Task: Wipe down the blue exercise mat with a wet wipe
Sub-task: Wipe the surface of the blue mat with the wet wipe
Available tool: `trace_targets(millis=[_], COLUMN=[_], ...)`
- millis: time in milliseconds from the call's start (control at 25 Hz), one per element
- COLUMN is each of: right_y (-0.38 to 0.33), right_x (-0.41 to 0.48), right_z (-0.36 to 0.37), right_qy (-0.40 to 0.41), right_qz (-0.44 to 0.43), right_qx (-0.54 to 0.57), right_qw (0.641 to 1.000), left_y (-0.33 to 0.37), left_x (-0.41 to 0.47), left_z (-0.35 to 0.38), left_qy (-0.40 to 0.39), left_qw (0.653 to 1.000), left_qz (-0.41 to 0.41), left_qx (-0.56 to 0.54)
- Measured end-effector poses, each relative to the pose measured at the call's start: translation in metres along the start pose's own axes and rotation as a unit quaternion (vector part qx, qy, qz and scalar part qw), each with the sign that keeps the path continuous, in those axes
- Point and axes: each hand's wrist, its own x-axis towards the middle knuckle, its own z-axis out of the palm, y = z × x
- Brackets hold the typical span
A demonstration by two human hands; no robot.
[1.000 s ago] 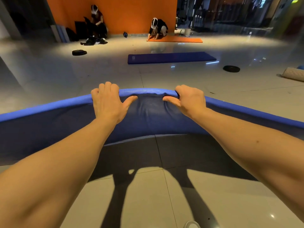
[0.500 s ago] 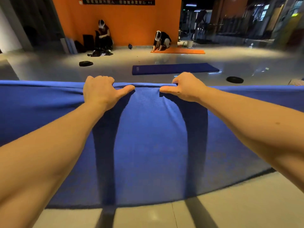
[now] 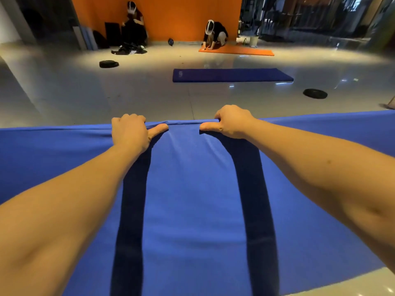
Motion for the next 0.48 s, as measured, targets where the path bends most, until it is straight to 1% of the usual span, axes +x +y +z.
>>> trace_targets(millis=[120, 160, 240, 320, 360, 440, 480], right_y=[0.012, 0.021, 0.039, 0.05, 0.053, 0.053, 0.052], right_x=[0.017, 0.021, 0.026, 0.035, 0.042, 0.06, 0.068], right_z=[0.03, 0.038, 0.047, 0.048, 0.046, 0.044, 0.047], right_qy=[0.078, 0.096, 0.103, 0.069, 0.032, -0.069, -0.099], right_qz=[-0.027, -0.023, -0.001, 0.043, 0.068, 0.105, 0.113], right_qx=[-0.104, -0.119, -0.129, -0.13, -0.121, -0.088, -0.08], right_qw=[0.991, 0.988, 0.986, 0.988, 0.99, 0.988, 0.985], left_y=[-0.003, -0.003, -0.002, 0.006, 0.011, 0.019, 0.022], left_x=[0.014, 0.018, 0.027, 0.038, 0.044, 0.049, 0.049], left_z=[0.028, 0.037, 0.054, 0.07, 0.079, 0.102, 0.115], left_qy=[0.025, 0.026, 0.021, 0.022, 0.022, 0.008, -0.003], left_qw=[0.998, 0.998, 0.997, 0.994, 0.993, 0.992, 0.991], left_qz=[-0.018, -0.027, -0.043, -0.057, -0.062, -0.064, -0.068], left_qx=[-0.046, -0.053, -0.067, -0.089, -0.099, -0.111, -0.119])
